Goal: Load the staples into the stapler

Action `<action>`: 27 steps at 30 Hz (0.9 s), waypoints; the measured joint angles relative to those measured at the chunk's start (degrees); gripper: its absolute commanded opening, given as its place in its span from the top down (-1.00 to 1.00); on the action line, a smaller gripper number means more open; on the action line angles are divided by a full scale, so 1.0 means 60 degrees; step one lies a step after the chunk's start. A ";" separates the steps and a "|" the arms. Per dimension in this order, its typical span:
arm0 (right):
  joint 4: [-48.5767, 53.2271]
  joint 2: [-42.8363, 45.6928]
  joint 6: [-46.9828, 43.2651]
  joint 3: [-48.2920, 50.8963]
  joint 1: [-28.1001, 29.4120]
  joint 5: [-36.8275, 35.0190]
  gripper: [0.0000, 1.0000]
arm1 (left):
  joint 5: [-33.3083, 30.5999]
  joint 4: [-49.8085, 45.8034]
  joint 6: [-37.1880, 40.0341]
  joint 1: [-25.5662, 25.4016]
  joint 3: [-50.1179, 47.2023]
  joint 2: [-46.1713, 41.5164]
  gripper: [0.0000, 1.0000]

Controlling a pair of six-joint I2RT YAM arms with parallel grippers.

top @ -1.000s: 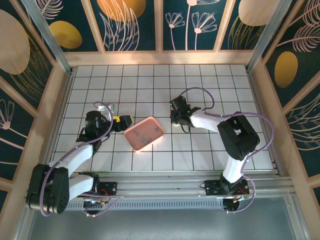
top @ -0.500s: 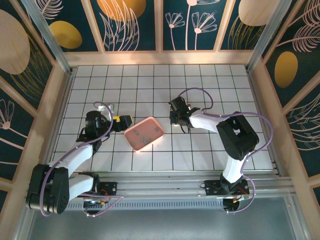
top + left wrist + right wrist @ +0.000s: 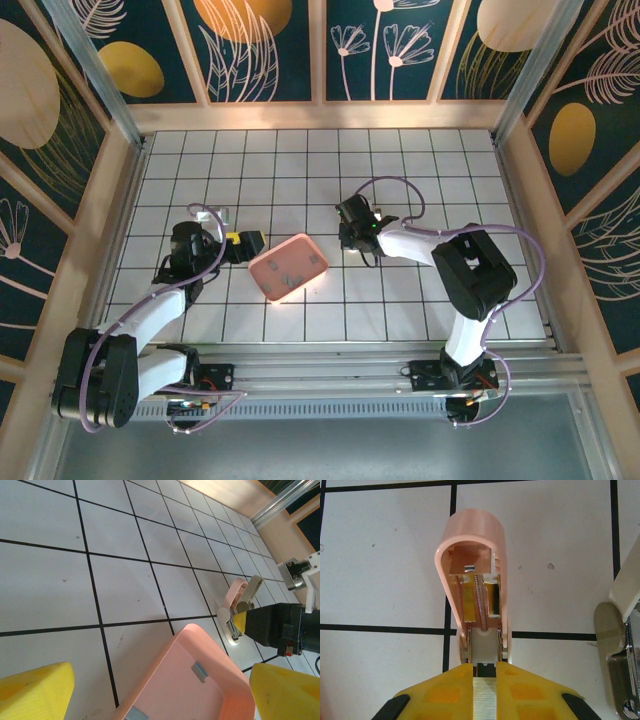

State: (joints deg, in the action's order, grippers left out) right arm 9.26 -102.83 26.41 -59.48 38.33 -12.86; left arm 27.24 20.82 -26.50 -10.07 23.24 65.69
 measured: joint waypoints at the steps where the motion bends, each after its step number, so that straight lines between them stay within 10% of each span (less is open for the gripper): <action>1: 0.0007 0.0000 0.0004 0.0000 0.0007 -0.0011 0.62 | 0.0000 0.0000 0.0000 0.0000 0.0000 0.0000 -0.81; 27: 0.0871 0.0714 -0.0335 -0.0889 0.0510 0.0357 0.39 | -0.0200 -0.0667 -0.0015 0.0000 0.0146 -0.0299 -0.83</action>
State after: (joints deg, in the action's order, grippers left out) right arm 14.48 -98.54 24.40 -64.82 41.39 -10.72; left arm 26.04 16.82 -26.59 -10.07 24.12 63.90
